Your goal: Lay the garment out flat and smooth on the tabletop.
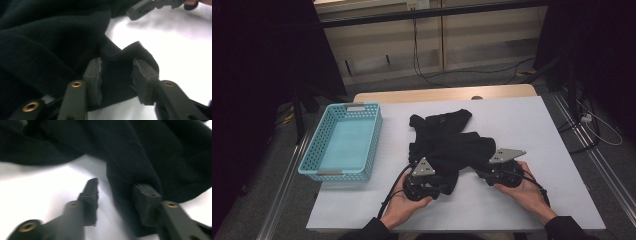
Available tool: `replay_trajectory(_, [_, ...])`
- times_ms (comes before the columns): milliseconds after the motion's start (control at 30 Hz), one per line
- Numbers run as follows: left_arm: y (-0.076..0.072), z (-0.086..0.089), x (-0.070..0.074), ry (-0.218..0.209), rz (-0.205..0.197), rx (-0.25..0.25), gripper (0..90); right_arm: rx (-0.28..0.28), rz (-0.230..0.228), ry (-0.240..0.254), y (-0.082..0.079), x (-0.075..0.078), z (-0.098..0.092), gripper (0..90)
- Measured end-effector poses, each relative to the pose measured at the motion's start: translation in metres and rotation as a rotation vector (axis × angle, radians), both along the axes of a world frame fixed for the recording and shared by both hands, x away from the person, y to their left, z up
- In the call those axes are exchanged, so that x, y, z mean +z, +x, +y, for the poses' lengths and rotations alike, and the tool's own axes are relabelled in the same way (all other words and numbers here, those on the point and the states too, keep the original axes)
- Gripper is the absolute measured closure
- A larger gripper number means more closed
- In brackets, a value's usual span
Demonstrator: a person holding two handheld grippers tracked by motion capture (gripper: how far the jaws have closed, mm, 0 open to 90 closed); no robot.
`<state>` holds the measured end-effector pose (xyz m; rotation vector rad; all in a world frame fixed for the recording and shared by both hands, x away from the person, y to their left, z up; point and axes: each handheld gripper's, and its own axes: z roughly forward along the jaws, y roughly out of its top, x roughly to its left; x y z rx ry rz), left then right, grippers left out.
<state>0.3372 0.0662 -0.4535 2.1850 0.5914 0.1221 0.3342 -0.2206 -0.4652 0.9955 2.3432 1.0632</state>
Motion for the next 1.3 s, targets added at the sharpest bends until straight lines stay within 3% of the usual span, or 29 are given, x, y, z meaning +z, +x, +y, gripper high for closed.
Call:
replay_trajectory(67, [0.001,-0.007,-0.003,0.000,0.013,-0.013,52.4,-0.013,-0.016,-0.014,0.004,-0.003,0.002,52.0])
replay_trajectory(100, [0.000,-0.013,-0.006,0.028,-0.003,-0.025,52.1,-0.009,-0.020,-0.028,0.008,-0.004,0.005,51.4])
replay_trajectory(233, [-0.003,-0.018,-0.010,0.068,-0.019,-0.042,48.7,-0.029,-0.031,-0.025,0.013,-0.003,0.005,54.3])
replay_trajectory(267, [-0.004,-0.019,-0.011,0.074,-0.027,-0.047,47.5,-0.042,-0.031,-0.023,0.015,-0.005,0.005,57.0])
replay_trajectory(300, [-0.006,-0.018,-0.012,0.074,-0.042,-0.041,46.9,-0.052,-0.035,-0.032,0.018,-0.006,0.005,66.7])
replay_trajectory(333, [-0.006,-0.018,-0.012,0.074,-0.042,-0.041,49.9,-0.052,-0.035,-0.032,0.018,-0.006,0.005,66.7])
replay_trajectory(367, [-0.008,-0.019,-0.011,0.104,-0.072,-0.026,49.9,-0.062,-0.032,-0.038,0.019,-0.005,0.004,71.6])
replay_trajectory(433, [-0.007,-0.016,-0.010,0.101,-0.053,-0.035,73.4,-0.067,-0.019,-0.023,0.023,-0.002,0.002,80.8])
replay_trajectory(500, [-0.007,-0.010,-0.009,0.107,-0.040,-0.031,88.2,-0.067,-0.023,-0.002,0.023,0.005,-0.003,83.6])
replay_trajectory(600, [-0.009,-0.007,-0.006,0.126,-0.038,-0.029,89.3,-0.060,-0.034,0.021,0.022,0.011,-0.005,83.9])
replay_trajectory(633, [-0.011,0.000,-0.005,0.130,-0.029,-0.026,89.4,-0.056,-0.047,0.052,0.021,0.019,-0.009,83.8])
replay_trajectory(667, [-0.011,0.000,-0.005,0.130,-0.029,-0.026,89.4,-0.056,-0.047,0.052,0.021,0.019,-0.009,83.8])
replay_trajectory(700, [-0.012,0.012,-0.001,0.138,-0.024,-0.011,89.4,-0.062,-0.057,0.085,0.019,0.026,-0.013,83.8])
replay_trajectory(733, [-0.012,0.012,-0.001,0.138,-0.024,-0.011,89.5,-0.062,-0.057,0.085,0.019,0.026,-0.013,83.8])
replay_trajectory(767, [-0.012,0.022,0.001,0.142,-0.031,0.011,89.5,-0.073,-0.068,0.089,0.018,0.029,-0.015,83.8])
replay_trajectory(900, [-0.012,0.052,0.013,0.103,-0.046,0.057,89.5,-0.093,-0.102,0.129,0.010,0.048,-0.023,83.9])
replay_trajectory(933, [-0.012,0.052,0.013,0.103,-0.046,0.057,89.5,-0.093,-0.102,0.129,0.010,0.048,-0.023,83.9])
replay_trajectory(967, [-0.016,0.064,0.018,0.090,-0.059,0.073,89.5,-0.099,-0.118,0.138,0.007,0.055,-0.026,84.0])
replay_trajectory(1100, [-0.020,0.084,0.024,0.075,-0.088,0.115,89.5,-0.118,-0.158,0.161,0.005,0.071,-0.035,85.0])
replay_trajectory(1233, [-0.018,0.095,0.029,0.053,-0.112,0.160,89.5,-0.140,-0.184,0.169,0.007,0.079,-0.042,86.9])
replay_trajectory(1300, [-0.017,0.096,0.028,0.069,-0.124,0.165,89.5,-0.148,-0.193,0.152,0.012,0.078,-0.042,87.1])
